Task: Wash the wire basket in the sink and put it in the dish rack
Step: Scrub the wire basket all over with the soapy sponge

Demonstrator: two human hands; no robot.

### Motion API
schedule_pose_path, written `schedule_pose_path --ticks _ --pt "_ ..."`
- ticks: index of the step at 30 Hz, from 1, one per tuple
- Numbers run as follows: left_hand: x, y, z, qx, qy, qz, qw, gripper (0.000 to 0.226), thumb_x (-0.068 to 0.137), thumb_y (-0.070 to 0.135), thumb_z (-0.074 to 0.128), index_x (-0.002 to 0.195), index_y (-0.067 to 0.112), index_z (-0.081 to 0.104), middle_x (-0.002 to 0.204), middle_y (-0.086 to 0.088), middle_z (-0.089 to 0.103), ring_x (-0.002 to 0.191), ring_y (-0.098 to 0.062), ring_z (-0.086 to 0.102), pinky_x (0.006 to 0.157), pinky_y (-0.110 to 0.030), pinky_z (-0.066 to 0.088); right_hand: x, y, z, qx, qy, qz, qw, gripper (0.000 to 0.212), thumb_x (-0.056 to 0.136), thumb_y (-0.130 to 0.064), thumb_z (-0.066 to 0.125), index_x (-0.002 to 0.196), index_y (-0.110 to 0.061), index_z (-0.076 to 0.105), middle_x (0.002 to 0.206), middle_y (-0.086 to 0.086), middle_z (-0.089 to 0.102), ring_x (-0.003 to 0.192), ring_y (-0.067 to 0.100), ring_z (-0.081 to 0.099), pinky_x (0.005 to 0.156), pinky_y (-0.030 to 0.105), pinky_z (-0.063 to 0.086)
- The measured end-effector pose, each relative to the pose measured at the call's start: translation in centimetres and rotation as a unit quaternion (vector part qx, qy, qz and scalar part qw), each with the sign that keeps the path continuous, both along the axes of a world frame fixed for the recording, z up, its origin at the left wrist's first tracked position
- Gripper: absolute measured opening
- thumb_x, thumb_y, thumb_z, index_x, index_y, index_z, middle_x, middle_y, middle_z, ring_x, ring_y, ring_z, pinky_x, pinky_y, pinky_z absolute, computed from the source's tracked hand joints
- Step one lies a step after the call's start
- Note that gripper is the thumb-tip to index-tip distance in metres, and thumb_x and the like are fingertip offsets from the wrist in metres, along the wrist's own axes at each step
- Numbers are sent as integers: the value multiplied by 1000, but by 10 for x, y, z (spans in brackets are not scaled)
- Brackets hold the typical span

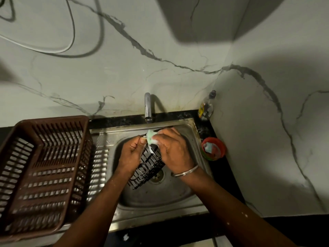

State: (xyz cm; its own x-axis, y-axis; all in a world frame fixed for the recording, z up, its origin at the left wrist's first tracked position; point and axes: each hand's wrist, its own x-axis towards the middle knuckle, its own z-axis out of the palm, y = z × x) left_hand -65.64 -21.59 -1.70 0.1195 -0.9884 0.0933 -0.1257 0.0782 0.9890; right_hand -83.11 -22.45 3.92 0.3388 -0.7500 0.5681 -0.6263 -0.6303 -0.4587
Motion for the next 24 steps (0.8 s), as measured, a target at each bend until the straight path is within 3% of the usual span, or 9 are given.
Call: schedule_pose_path --ticks 3,6,8,10,12,16,19,21,24 --pt "-8 2 6 22 -1 -2 1000 38 107 43 53 70 34 59 62 12 51 60 -6 43 60 -25 39 5 -19 1 57 -49 -103 992 25 94 -7 58 108 -12 78 102 2 67 96 18 59 80 22 49" --pt "-8 2 6 18 25 -2 1000 38 113 14 48 77 20 62 64 14 63 61 3 53 63 -15 45 13 -20 -2 85 -40 -28 995 24 91 3 65 108 -9 78 103 2 67 98 18 61 85 28 54" --pt "-2 -1 2 15 51 -4 999 40 111 30 53 84 4 66 74 -8 69 72 -13 62 73 -28 52 2 -23 -5 78 -29 -8 997 20 91 3 67 104 -8 78 102 3 68 97 18 62 85 29 55" --pt "4 -2 -3 14 75 2 997 58 104 52 58 86 -3 63 81 -32 62 74 -25 56 75 -41 47 -12 -33 -11 98 -49 -71 992 18 91 0 68 101 -10 79 100 2 68 93 16 63 82 35 56" --pt "4 -2 -3 16 70 18 997 61 101 57 59 84 -2 62 78 -30 61 72 -26 54 73 -43 46 -12 -37 -12 112 -65 -107 986 18 91 -2 68 101 -12 79 99 0 69 92 15 63 80 37 56" --pt "0 -4 0 20 105 28 994 48 107 38 58 100 -8 70 94 -31 73 81 -33 68 78 -40 57 14 -24 -5 85 -33 -14 996 19 92 -1 68 105 -11 78 103 0 67 99 15 60 86 22 51" --pt "3 -6 -3 28 110 42 993 46 108 37 58 89 -4 65 87 -41 62 76 -33 59 75 -43 51 -8 -37 -9 101 -40 -91 990 22 91 1 69 105 -13 78 101 -3 66 96 6 52 82 5 38" --pt "6 -7 -3 26 107 49 993 44 107 39 59 78 7 63 73 -31 55 67 -30 50 66 -40 46 -22 -45 -11 125 -36 -155 979 24 91 0 70 107 -16 79 101 -4 66 94 1 45 78 0 34" --pt "11 -10 -10 29 104 43 993 57 105 52 62 88 -3 62 85 -40 59 72 -48 57 74 -64 53 -6 -38 -7 104 -16 -116 988 23 90 1 68 105 -14 78 101 -2 66 95 8 52 79 5 38"
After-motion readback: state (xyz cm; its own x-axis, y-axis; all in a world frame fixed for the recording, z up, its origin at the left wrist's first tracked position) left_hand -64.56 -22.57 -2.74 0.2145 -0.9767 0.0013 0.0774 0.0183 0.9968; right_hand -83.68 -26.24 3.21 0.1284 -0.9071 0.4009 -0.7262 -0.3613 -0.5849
